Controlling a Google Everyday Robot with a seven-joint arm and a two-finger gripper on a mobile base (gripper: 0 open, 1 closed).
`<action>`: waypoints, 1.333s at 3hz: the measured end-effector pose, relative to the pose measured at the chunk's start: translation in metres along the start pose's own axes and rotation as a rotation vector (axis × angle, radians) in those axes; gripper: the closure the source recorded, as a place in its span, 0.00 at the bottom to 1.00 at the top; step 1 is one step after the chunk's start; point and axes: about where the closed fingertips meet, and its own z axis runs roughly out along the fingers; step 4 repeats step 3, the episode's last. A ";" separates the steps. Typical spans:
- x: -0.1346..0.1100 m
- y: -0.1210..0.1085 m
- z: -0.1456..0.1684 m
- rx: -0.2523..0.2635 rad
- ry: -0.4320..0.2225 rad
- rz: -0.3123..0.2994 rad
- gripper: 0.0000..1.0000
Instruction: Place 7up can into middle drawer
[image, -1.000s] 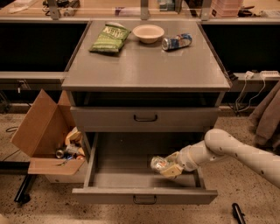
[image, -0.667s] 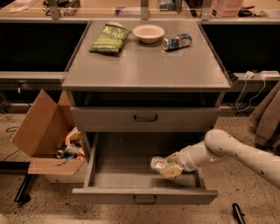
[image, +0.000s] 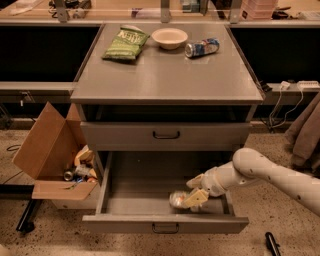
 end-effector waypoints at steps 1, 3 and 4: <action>-0.001 0.001 -0.001 -0.002 -0.006 0.000 0.00; 0.000 0.005 -0.022 0.013 -0.053 -0.017 0.00; 0.000 0.005 -0.022 0.013 -0.053 -0.017 0.00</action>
Offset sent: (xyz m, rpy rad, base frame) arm -0.0043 -0.0124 0.0183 0.0314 -0.0315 -0.0155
